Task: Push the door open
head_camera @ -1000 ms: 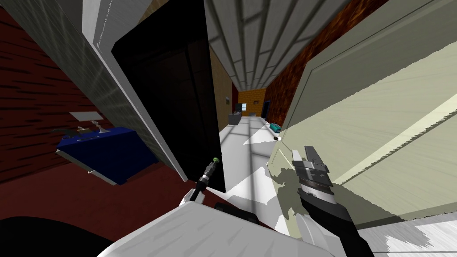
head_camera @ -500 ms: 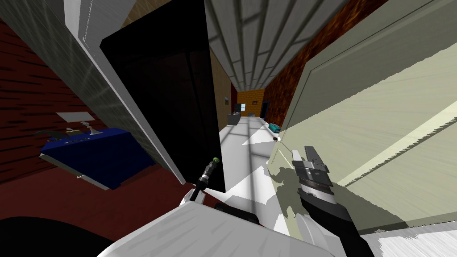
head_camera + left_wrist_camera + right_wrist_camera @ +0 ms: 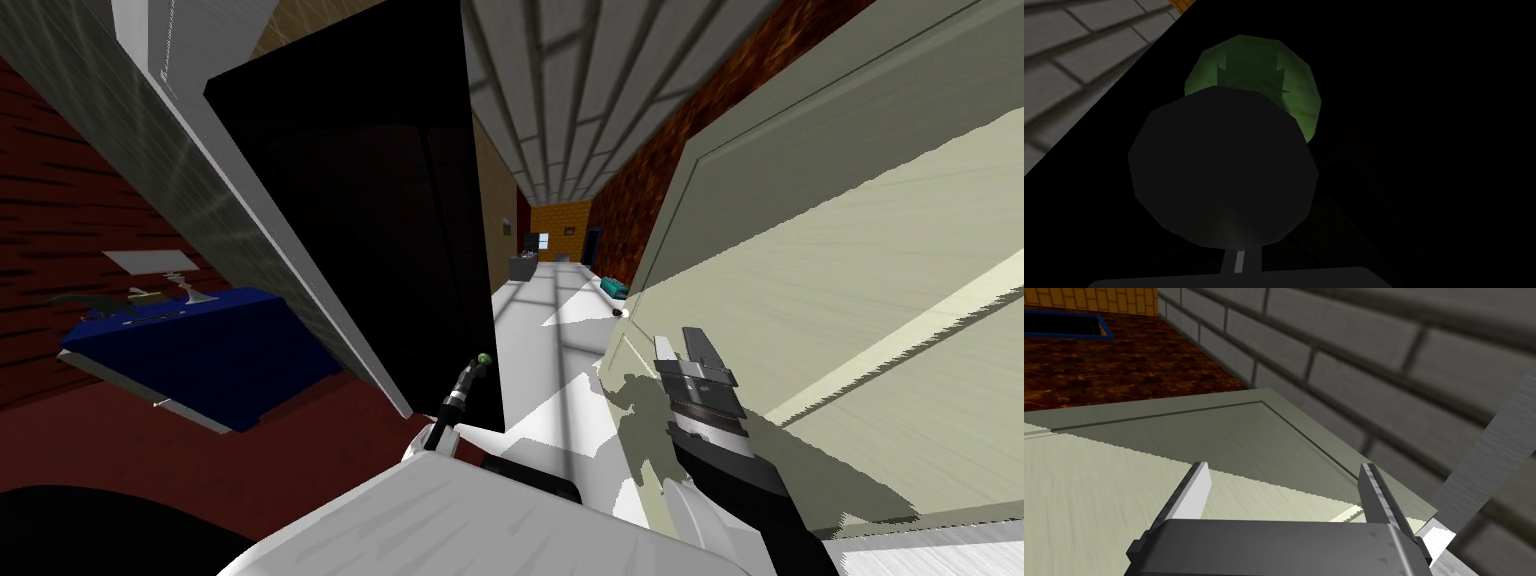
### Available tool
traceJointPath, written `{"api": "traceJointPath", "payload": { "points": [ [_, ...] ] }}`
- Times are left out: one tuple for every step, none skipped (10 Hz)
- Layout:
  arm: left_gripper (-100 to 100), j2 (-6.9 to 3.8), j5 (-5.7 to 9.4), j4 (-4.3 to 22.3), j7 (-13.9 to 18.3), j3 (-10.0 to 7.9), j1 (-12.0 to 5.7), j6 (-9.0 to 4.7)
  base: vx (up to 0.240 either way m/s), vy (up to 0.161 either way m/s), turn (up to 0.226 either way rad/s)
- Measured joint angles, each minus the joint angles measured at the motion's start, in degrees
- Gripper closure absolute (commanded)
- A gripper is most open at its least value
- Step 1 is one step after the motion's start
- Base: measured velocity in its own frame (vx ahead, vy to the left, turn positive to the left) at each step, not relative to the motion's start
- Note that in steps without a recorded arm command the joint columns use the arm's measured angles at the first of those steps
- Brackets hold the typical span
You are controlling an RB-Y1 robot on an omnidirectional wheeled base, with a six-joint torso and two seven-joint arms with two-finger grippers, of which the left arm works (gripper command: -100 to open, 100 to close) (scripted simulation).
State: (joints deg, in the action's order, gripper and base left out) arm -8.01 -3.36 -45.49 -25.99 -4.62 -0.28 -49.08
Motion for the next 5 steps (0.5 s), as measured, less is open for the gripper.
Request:
{"api": "traceJointPath", "payload": {
  "points": [
    [-100, -0.09, -0.87, 0.01, -0.52, -0.08, 0.07, -0.19, -0.015, -0.040, 0.166],
    [-100, -0.18, -1.91, 0.00, -1.79, -0.18, 0.24, -0.44, -0.029, -0.057, 0.147],
    [-100, -0.21, -2.97, -0.61, -3.03, -0.22, 0.70, -0.45, -0.029, -0.062, 0.142],
    [-100, -0.27, -4.08, -0.74, -4.35, -0.30, 0.87, -0.57, -0.024, -0.057, 0.154],
    [-100, -0.32, -5.30, -0.89, -5.82, -0.39, 1.14, -0.81, -0.036, -0.052, 0.157]
  ]
}}
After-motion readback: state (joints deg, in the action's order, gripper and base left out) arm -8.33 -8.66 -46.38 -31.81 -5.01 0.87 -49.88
